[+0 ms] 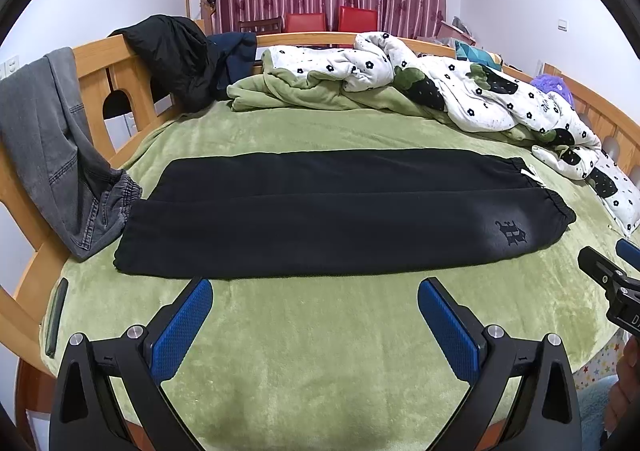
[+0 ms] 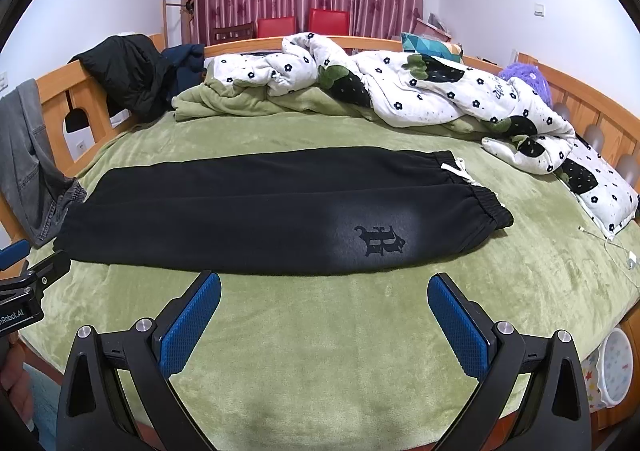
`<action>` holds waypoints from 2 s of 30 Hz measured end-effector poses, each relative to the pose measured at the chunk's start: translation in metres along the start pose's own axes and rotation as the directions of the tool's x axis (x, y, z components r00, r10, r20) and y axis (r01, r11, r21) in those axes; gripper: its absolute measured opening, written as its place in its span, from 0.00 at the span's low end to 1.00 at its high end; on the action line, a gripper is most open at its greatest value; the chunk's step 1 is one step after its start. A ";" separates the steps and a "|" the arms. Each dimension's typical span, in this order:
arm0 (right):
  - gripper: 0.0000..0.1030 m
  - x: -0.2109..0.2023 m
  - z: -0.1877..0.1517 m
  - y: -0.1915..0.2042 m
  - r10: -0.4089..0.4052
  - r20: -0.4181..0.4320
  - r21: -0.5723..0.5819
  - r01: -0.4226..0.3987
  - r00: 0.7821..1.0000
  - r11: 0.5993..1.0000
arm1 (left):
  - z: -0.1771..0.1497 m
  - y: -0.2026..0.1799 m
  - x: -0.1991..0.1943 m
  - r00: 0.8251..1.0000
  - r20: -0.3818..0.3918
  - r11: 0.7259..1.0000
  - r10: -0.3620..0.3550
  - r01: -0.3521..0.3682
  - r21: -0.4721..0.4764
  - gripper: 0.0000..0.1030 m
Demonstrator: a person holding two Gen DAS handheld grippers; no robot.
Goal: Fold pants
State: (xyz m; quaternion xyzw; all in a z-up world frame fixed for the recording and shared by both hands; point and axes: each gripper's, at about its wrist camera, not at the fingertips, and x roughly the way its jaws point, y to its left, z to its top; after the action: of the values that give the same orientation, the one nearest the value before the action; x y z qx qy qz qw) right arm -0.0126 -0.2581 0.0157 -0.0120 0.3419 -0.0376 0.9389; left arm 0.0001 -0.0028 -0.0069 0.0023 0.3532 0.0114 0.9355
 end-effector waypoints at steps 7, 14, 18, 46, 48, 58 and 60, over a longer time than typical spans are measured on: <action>0.99 0.000 0.000 0.000 -0.001 0.001 -0.002 0.001 1.000 1.000 | 0.000 0.000 0.000 1.000 0.000 1.000 0.000 0.000 -0.001 1.00; 0.99 0.001 0.000 -0.001 0.001 0.001 0.001 -0.001 1.000 1.000 | 0.001 0.000 0.000 1.000 -0.003 1.000 -0.001 0.001 -0.001 1.00; 0.99 0.001 0.000 -0.002 0.001 0.001 0.002 -0.001 1.000 1.000 | 0.000 0.001 0.000 1.000 -0.006 1.000 -0.001 0.001 -0.001 1.00; 0.99 0.000 0.001 -0.001 0.005 0.002 0.005 -0.005 1.000 1.000 | 0.002 0.002 0.000 1.000 -0.008 1.000 -0.002 0.002 -0.003 1.00; 0.99 0.000 0.001 0.000 0.003 0.002 0.005 -0.003 1.000 1.000 | 0.002 0.002 0.000 1.000 -0.008 1.000 -0.003 0.003 -0.003 1.00; 0.99 0.000 0.001 -0.005 -0.004 0.005 0.001 0.004 1.000 1.000 | 0.001 0.003 0.000 1.000 -0.010 1.000 -0.002 0.002 -0.005 1.00; 0.99 -0.001 0.000 -0.005 -0.004 0.008 0.002 0.004 1.000 1.000 | 0.001 0.004 -0.002 1.000 -0.008 1.000 -0.008 0.008 -0.011 1.00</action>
State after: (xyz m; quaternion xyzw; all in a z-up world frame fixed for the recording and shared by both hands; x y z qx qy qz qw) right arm -0.0133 -0.2630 0.0164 -0.0120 0.3382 -0.0396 0.9402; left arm -0.0011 0.0014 -0.0045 -0.0044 0.3571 0.0095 0.9340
